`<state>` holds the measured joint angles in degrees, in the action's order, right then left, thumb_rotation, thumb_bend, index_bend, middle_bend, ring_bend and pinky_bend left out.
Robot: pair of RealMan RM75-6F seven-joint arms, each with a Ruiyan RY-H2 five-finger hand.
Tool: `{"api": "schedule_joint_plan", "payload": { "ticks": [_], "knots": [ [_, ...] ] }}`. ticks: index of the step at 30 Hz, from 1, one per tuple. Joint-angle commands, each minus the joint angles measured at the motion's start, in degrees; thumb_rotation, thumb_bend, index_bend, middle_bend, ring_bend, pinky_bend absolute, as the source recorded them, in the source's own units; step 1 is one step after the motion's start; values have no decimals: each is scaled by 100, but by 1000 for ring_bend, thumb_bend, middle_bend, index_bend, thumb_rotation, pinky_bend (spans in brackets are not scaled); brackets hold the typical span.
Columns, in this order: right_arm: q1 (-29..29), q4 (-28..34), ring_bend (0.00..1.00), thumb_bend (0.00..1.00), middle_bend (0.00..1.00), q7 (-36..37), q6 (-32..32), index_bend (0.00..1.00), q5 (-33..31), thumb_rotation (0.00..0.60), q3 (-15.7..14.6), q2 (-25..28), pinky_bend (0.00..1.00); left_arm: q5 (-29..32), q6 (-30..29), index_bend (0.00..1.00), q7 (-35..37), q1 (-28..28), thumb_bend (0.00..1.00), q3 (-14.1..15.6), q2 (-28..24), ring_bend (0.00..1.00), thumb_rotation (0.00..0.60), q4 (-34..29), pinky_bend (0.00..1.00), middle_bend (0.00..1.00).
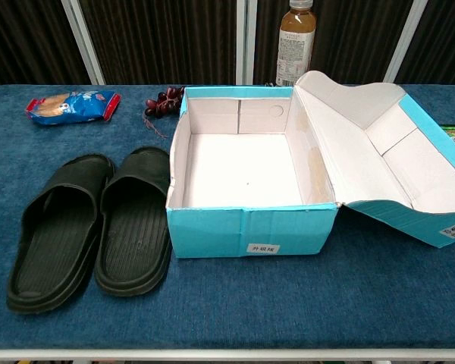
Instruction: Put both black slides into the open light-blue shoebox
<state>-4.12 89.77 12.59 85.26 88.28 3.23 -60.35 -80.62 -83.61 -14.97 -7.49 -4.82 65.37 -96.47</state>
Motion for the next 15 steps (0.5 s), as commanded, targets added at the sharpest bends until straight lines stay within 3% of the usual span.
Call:
{"api": "schedule_joint_plan", "payload": {
  "ticks": [1,4,9,15],
  "knots": [
    [5,-16,0,120,51,21,65,0,69,600,4,51,0,-118,87,209,140,-152,53,-100,-128,0,600,-115,90,160],
    [-21,-8,0,120,51,-1,135,0,162,600,30,135,0,-173,343,224,347,-445,53,-302,-332,87,600,-330,155,162],
    [-79,38,0,120,51,-25,182,0,306,600,45,269,0,-6,1158,261,568,-1245,50,-793,-468,384,600,-667,549,250],
    [-90,19,0,120,51,43,207,0,355,600,29,375,0,829,2504,289,213,-2368,44,-1155,5,587,600,-495,722,274]
  ]
}}
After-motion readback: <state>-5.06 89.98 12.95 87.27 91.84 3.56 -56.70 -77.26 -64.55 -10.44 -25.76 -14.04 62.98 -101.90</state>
